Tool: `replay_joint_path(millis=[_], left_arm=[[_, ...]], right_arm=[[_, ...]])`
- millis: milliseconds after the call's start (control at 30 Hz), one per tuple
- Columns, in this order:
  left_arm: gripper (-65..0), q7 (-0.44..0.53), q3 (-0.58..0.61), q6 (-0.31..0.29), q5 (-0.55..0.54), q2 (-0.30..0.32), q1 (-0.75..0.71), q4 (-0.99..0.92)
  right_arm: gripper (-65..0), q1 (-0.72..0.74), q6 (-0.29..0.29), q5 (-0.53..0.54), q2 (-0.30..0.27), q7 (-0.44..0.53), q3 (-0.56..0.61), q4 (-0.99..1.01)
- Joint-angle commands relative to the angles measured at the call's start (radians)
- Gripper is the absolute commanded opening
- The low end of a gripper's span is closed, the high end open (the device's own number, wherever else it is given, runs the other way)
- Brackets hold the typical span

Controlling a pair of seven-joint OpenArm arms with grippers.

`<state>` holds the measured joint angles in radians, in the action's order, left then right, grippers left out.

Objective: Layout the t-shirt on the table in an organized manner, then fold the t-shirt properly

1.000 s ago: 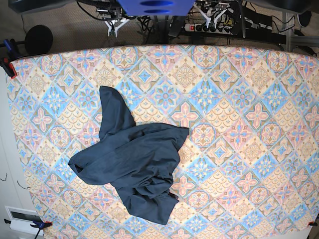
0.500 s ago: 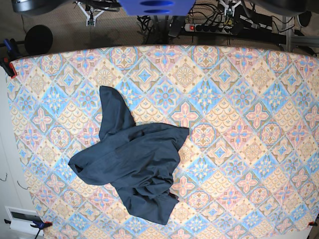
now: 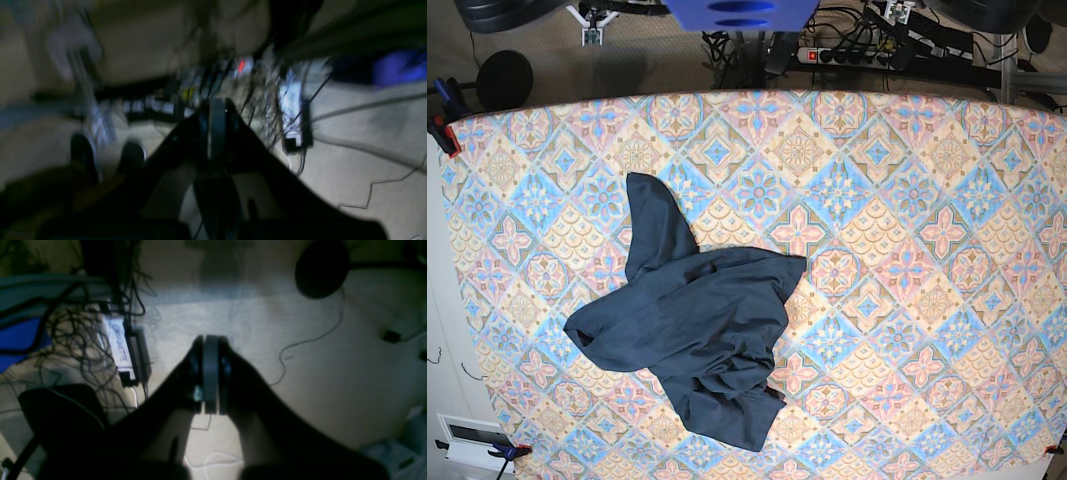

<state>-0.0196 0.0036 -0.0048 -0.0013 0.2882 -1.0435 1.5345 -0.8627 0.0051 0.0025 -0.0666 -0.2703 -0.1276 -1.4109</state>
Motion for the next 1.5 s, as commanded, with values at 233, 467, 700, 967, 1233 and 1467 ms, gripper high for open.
replay_joint_path(millis=[233,467,700,967,1233,1467], left_arm=[[-65.0,-0.217,-0.009,0.010,-0.072,0.058,-0.114,0.481],[-65.0,-0.383,-0.070,0.009,-0.184,0.092,0.052,0.562],[-64.8,-0.538,-0.084,0.009,-0.184,0.090,0.283,0.561],[-61.0,-0.742,0.036,0.007,-0.182,0.090,0.647,0.542],[-44.4,-0.804,0.189,0.007,-0.179,0.029,0.943,0.332],[-43.6,-0.800,0.302,0.007,-0.174,-0.047,1.126,0.093]], right_arm=[[-65.0,-0.109,-0.011,-0.002,-0.011,0.003,-0.093,-0.307],[-65.0,-0.114,-0.011,0.000,-0.011,-0.111,-0.097,-0.529],[-65.0,-0.031,-0.007,-0.002,-0.011,-0.136,-0.074,-0.542],[-65.0,0.164,-0.007,-0.002,-0.011,-0.274,0.075,-0.543],[-65.0,0.330,-0.007,0.000,-0.011,-0.376,0.179,-0.542],[-65.0,0.377,-0.007,0.000,-0.006,-0.381,0.193,-0.543]])
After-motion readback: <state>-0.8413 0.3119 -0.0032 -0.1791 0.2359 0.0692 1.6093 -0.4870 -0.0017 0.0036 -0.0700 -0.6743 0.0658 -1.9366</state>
